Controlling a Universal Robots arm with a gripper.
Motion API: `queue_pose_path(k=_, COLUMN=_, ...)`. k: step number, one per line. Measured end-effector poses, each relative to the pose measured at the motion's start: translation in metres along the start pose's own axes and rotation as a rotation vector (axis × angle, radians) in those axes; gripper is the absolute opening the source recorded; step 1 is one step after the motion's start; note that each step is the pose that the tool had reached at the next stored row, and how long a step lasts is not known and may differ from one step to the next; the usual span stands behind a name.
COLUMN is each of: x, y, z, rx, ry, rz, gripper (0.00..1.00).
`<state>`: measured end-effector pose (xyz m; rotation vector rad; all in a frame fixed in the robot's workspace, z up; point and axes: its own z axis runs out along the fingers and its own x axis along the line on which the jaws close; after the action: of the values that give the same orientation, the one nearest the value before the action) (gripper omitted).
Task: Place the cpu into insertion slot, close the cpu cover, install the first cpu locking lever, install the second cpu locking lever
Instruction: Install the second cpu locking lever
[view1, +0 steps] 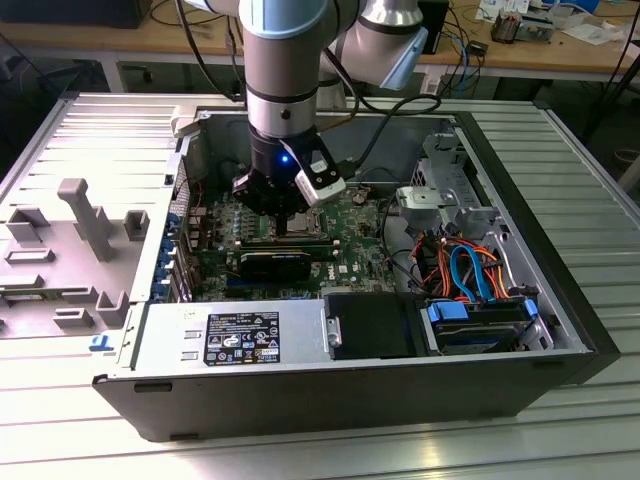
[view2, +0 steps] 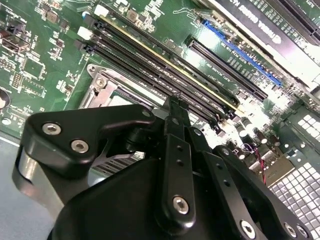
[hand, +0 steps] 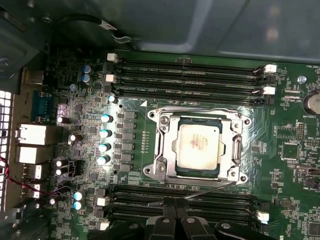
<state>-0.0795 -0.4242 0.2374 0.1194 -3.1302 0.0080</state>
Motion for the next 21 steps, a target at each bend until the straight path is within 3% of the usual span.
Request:
queue_pose_path(k=5, x=0.0014, y=0.0002, z=0.0016, rx=-0.0003, ry=0.0043, rz=-0.003, gripper=0.11)
queue_pose_path(k=21, x=0.0122, y=0.0031, z=0.0108, rx=-0.0020, ry=0.0063, rz=-0.011, gripper=0.11)
